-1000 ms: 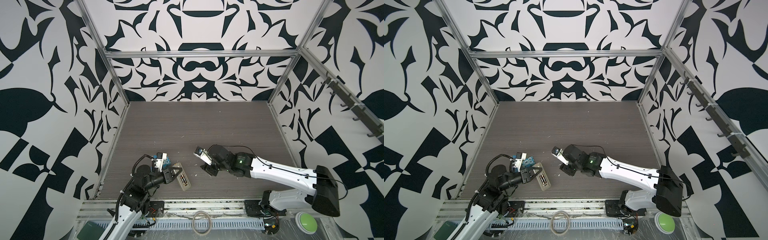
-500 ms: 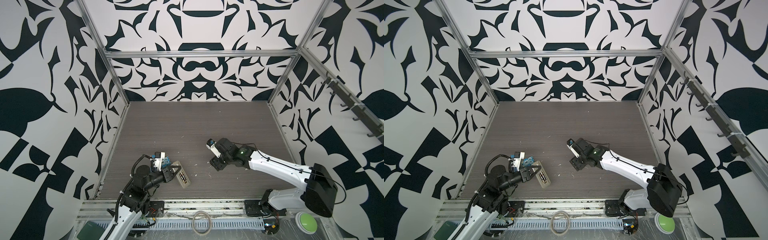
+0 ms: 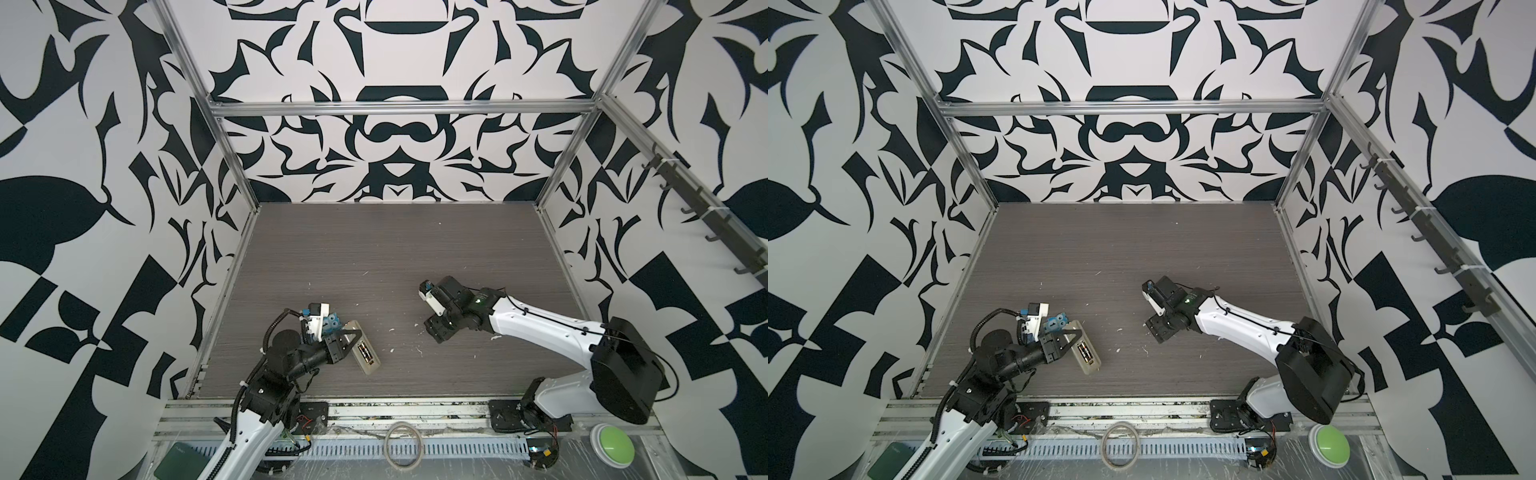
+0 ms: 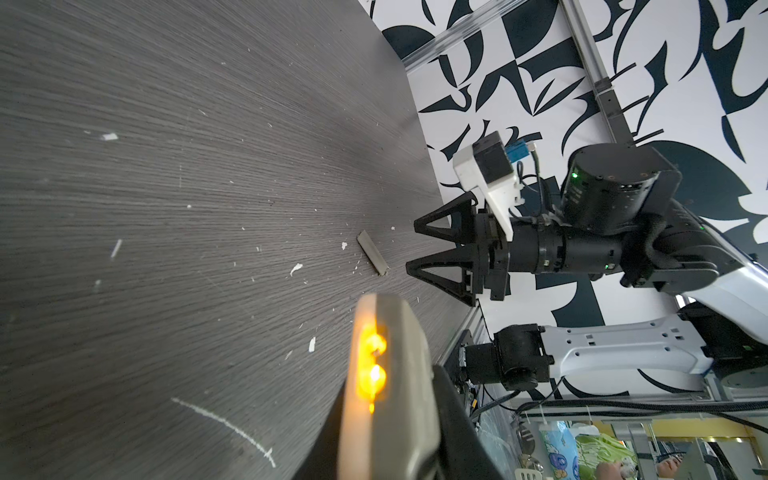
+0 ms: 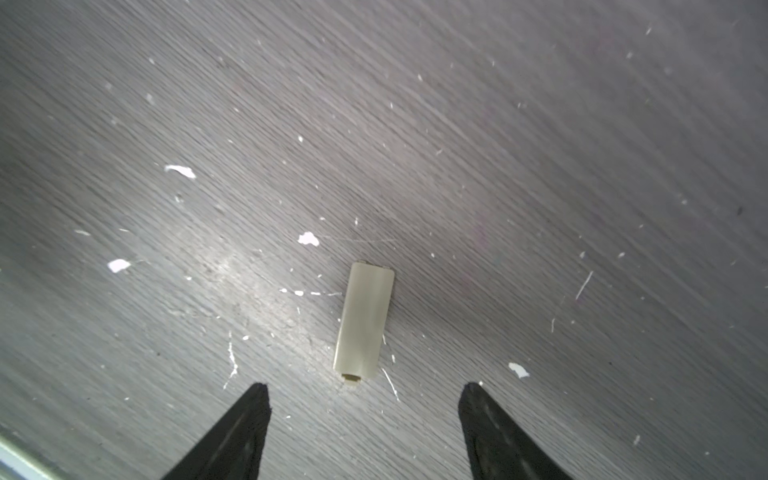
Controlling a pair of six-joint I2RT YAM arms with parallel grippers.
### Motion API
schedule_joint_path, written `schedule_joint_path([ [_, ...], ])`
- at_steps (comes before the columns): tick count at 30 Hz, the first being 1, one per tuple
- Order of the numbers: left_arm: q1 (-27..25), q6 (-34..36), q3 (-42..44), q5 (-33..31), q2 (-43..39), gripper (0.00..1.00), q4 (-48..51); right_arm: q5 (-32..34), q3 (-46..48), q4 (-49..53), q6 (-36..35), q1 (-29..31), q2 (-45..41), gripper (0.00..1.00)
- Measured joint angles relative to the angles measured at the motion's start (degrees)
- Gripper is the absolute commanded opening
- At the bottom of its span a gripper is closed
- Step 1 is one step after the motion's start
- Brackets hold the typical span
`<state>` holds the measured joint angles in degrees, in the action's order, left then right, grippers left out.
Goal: Load the batteries into the remote control
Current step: 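Lift the right gripper off the remote and move it toward the beige cover, then lower the open right gripper around the beige battery cover and close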
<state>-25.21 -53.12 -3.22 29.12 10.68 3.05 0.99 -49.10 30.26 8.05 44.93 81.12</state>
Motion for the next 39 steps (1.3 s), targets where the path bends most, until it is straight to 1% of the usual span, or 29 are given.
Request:
schedule_joint_path([
  [17,0.00,0.02,0.00,-0.44,0.46,0.00,-0.66,-2.12,0.17,-0.15,0.59,-0.98,5.14,0.68],
  [22,0.00,0.07,0.00,-0.44,0.46,0.00,-0.66,-2.84,-0.04,-0.02,0.55,-0.98,7.65,0.64],
  [25,0.00,0.20,0.00,-0.44,0.46,0.00,-0.66,-3.08,-0.59,0.17,0.46,-0.98,8.46,0.60],
  [39,0.00,1.09,0.00,-0.44,-0.68,0.00,-0.39,-3.58,-3.56,0.66,0.39,-0.98,12.70,0.54],
])
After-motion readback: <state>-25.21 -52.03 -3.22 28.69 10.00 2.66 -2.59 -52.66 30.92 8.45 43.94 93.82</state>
